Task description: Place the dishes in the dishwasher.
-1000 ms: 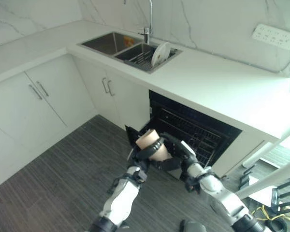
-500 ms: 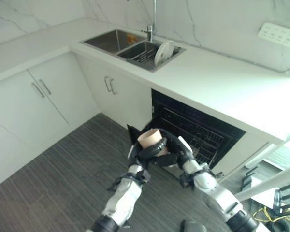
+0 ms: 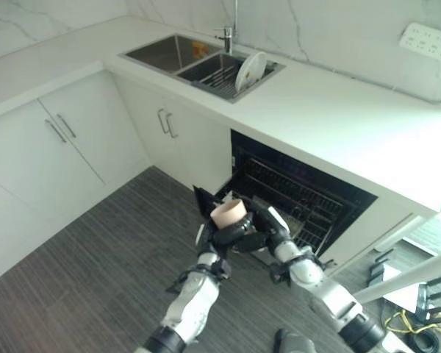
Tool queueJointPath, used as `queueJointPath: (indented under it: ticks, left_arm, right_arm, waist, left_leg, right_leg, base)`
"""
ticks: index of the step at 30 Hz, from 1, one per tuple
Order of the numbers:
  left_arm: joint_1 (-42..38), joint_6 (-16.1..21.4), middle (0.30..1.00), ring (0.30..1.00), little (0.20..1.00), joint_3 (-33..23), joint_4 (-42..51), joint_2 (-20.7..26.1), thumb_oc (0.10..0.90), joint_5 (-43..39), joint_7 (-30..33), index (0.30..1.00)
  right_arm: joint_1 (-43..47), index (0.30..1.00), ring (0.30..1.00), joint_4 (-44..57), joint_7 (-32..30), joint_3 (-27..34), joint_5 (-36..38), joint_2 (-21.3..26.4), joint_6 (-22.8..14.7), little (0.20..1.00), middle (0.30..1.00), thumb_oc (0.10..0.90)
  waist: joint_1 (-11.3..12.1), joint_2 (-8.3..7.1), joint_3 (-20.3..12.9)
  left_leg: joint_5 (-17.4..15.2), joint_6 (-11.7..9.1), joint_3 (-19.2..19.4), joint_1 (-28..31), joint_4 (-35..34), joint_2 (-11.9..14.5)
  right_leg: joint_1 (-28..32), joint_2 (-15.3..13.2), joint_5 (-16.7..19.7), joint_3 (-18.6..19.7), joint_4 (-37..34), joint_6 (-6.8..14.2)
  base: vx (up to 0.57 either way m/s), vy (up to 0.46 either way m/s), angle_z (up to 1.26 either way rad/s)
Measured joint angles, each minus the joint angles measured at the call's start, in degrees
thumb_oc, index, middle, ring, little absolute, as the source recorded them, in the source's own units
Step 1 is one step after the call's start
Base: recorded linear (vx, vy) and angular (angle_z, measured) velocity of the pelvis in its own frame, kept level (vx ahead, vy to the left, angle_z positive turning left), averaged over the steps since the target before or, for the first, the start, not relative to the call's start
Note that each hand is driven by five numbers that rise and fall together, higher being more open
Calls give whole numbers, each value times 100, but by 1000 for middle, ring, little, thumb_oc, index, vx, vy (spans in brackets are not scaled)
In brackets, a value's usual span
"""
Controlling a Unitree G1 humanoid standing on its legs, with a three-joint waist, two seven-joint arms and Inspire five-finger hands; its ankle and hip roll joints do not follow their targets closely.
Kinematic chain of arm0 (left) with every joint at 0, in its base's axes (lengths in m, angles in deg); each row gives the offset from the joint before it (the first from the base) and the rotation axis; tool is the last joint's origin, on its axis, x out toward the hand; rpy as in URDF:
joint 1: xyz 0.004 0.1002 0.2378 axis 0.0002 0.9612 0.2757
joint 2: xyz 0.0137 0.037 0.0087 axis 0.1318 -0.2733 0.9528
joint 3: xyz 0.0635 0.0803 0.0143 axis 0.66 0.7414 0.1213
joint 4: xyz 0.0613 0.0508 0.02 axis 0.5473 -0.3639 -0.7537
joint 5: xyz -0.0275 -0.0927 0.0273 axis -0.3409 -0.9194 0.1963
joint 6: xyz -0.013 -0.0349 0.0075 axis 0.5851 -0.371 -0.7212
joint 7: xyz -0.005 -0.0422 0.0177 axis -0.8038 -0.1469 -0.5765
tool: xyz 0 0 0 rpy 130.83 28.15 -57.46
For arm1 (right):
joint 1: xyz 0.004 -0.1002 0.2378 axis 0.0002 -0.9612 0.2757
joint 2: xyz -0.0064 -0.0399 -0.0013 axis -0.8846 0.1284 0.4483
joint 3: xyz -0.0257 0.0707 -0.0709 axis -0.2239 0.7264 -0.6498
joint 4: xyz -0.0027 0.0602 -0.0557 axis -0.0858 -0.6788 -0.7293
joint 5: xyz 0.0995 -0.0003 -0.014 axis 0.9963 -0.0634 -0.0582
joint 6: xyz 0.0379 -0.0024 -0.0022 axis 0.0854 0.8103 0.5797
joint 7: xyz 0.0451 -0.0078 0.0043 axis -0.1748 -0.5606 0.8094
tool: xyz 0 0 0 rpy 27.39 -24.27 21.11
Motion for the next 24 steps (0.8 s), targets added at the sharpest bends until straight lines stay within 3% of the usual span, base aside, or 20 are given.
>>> queueJointPath:
  ticks: [18,19,20,24]
  left_arm:
    - [-387,195,300,300,300,6,-38,172,400,809,227,300]
    - [-419,195,335,335,335,13,-38,173,424,818,224,335]
    - [-435,194,900,900,900,20,-38,184,800,818,219,900]
    - [-478,14,900,900,900,74,-46,204,800,278,-176,900]
  right_arm:
    - [246,300,300,-381,-233,-10,-111,-196,-438,300,300,400]
    - [247,300,300,-381,-288,-7,-109,-196,-472,300,300,400]
    - [248,300,300,-381,-316,-5,-107,-197,-487,300,300,400]
    - [247,300,300,-400,-584,25,-119,-160,-528,300,300,400]
  waist:
    - [-33,-14,127]
    - [-34,-14,127]
    - [-34,-14,127]
    - [-48,-12,129]
  left_leg:
    - [-8,10,-35,10,-3,-69]
    - [-9,12,-35,15,-3,-75]
    - [-9,13,-35,18,-2,-76]
    - [-15,21,-29,21,8,-80]
  right_leg:
    - [68,-33,-39,-56,-6,14]
    - [72,-38,-38,-53,-7,16]
    - [74,-39,-38,-52,-7,16]
    - [76,-50,-39,-45,-11,19]
  base:
    - [0,0,1]
    - [0,0,0]
    - [0,0,0]
    - [-3,21,-1]
